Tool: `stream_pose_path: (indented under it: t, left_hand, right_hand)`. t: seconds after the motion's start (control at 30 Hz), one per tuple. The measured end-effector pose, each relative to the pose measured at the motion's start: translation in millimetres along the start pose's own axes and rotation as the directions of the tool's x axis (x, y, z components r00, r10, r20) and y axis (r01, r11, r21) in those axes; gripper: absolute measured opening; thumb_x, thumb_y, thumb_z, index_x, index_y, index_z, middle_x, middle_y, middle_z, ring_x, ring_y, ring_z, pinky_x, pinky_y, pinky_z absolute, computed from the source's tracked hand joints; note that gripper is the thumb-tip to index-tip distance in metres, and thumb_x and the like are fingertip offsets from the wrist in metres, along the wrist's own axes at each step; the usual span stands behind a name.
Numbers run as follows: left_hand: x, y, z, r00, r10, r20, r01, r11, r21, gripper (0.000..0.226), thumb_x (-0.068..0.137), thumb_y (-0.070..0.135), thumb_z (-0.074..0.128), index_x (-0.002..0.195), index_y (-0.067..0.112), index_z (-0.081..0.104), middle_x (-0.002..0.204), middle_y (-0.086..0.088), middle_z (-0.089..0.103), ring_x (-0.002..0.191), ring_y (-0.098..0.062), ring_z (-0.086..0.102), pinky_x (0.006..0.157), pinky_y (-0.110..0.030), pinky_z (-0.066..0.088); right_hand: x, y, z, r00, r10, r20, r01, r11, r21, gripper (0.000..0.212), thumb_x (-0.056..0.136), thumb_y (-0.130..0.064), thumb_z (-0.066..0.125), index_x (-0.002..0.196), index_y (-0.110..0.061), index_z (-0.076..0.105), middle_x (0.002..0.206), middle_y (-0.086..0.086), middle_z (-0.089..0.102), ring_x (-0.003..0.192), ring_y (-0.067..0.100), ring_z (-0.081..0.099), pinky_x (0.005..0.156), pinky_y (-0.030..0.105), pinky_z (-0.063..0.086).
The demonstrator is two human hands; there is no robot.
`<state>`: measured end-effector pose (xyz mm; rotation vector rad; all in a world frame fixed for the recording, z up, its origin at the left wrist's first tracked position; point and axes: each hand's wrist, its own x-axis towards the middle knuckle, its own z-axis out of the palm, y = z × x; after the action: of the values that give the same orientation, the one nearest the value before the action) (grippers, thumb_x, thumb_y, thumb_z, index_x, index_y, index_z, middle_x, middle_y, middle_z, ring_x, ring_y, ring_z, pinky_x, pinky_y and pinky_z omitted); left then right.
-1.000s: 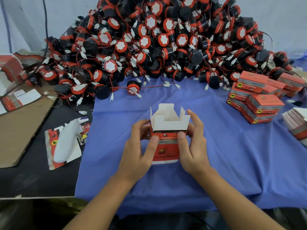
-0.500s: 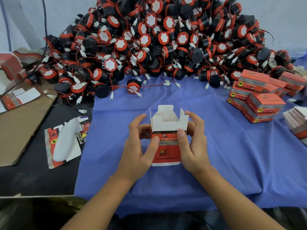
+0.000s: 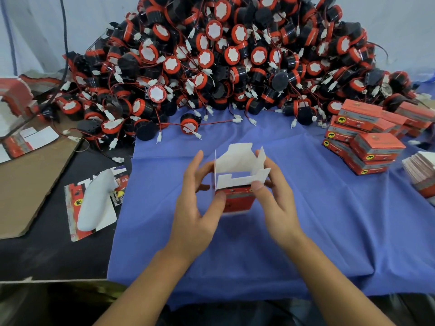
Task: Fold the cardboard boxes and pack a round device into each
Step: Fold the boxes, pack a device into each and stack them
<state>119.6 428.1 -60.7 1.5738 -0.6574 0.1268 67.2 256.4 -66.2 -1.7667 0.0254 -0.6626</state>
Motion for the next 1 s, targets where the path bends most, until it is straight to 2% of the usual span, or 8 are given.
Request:
stream_pose_path:
  t: [0.07, 0.23, 0.4, 0.47, 0.63, 0.77, 0.9, 1.0]
  left_hand:
    - [10.5, 8.6, 1.7, 0.999, -0.047, -0.003, 0.047, 0.998, -0.049, 0.07, 0.092, 0.012, 0.063, 0.156, 0.021, 0.037, 0.143, 0.014, 0.059, 0.136, -0.022, 0.054, 0.107, -0.049, 0.049]
    - [22.9, 22.4, 1.8, 0.987, -0.115, 0.11, 0.136, 0.968, -0.21, 0.057, 0.092, 0.008, 0.063, 0.147, 0.016, 0.05, 0.145, 0.001, 0.059, 0.139, -0.023, 0.052, 0.114, -0.053, 0.043]
    - [20.4, 26.3, 8.5, 0.981, -0.189, 0.042, 0.191, 0.916, -0.354, 0.045, 0.091, 0.008, 0.065, 0.135, 0.012, 0.057, 0.13, -0.002, 0.066, 0.122, -0.014, 0.062, 0.101, -0.03, 0.052]
    - [20.1, 25.4, 11.4, 0.978, -0.207, 0.007, 0.196, 0.91, -0.365, 0.04, 0.091, -0.003, 0.067, 0.127, 0.011, 0.061, 0.129, -0.004, 0.067, 0.12, -0.015, 0.063, 0.102, -0.031, 0.051]
    - [20.1, 27.2, 25.1, 0.974, -0.21, -0.089, 0.171, 0.93, -0.324, 0.048, 0.083, -0.025, 0.057, 0.115, 0.011, 0.065, 0.117, -0.004, 0.071, 0.11, -0.021, 0.068, 0.095, -0.037, 0.056]
    - [19.8, 28.8, 32.8, 0.969, -0.205, -0.138, 0.166, 0.953, -0.255, 0.05, 0.088, -0.017, 0.056, 0.12, 0.019, 0.064, 0.121, 0.003, 0.07, 0.113, -0.019, 0.066, 0.099, -0.041, 0.055]
    - [17.2, 26.4, 35.9, 0.978, -0.187, -0.095, 0.179, 0.98, -0.089, 0.053, 0.099, 0.004, 0.056, 0.141, 0.036, 0.056, 0.128, 0.018, 0.067, 0.107, -0.003, 0.065, 0.088, -0.016, 0.05]
    - [14.9, 26.8, 39.0, 0.989, -0.148, 0.016, 0.148, 0.989, -0.005, 0.062, 0.107, 0.011, 0.044, 0.151, 0.052, 0.028, 0.148, 0.036, 0.043, 0.131, 0.009, 0.047, 0.103, -0.008, 0.037]
  right_hand:
    - [2.1, -7.0, -2.4, 0.999, 0.013, 0.036, -0.016, 0.997, 0.077, 0.056, 0.1, -0.039, 0.055, 0.154, -0.028, 0.042, 0.147, -0.006, 0.056, 0.133, 0.023, 0.056, 0.107, 0.047, 0.047]
    - [3.5, -17.7, -6.2, 0.998, 0.033, 0.06, -0.047, 0.967, 0.249, 0.058, 0.101, -0.015, 0.052, 0.157, -0.017, 0.034, 0.148, -0.017, 0.054, 0.138, 0.003, 0.048, 0.102, 0.017, 0.046]
    - [-2.7, -23.4, -4.6, 0.999, 0.044, -0.017, -0.037, 0.956, 0.291, 0.049, 0.097, -0.012, 0.058, 0.145, -0.018, 0.05, 0.143, -0.008, 0.06, 0.137, 0.013, 0.052, 0.102, 0.02, 0.047]
    - [-6.0, -22.7, -1.6, 0.995, 0.048, -0.087, -0.023, 0.961, 0.275, 0.044, 0.094, -0.009, 0.06, 0.137, -0.02, 0.056, 0.136, -0.01, 0.064, 0.13, 0.013, 0.057, 0.099, 0.02, 0.049]
    - [-11.5, -20.2, 8.2, 0.981, 0.055, -0.184, -0.018, 0.98, 0.196, 0.046, 0.088, 0.004, 0.059, 0.128, -0.019, 0.061, 0.121, -0.012, 0.068, 0.111, 0.01, 0.067, 0.09, 0.023, 0.053]
    - [-12.7, -24.0, 14.9, 0.964, 0.076, -0.255, -0.019, 0.975, 0.221, 0.052, 0.094, 0.008, 0.059, 0.133, -0.026, 0.051, 0.137, -0.002, 0.064, 0.13, 0.019, 0.059, 0.105, 0.036, 0.051]
    - [-11.0, -30.3, 17.7, 0.954, 0.104, -0.281, -0.048, 0.979, 0.2, 0.039, 0.1, 0.001, 0.058, 0.127, -0.027, 0.053, 0.138, 0.001, 0.063, 0.13, 0.024, 0.058, 0.109, 0.049, 0.048]
    - [-10.0, -37.8, 19.2, 0.959, 0.123, -0.256, -0.084, 0.984, 0.157, 0.044, 0.105, -0.007, 0.053, 0.141, -0.033, 0.052, 0.143, -0.021, 0.059, 0.135, -0.001, 0.051, 0.108, 0.022, 0.046]
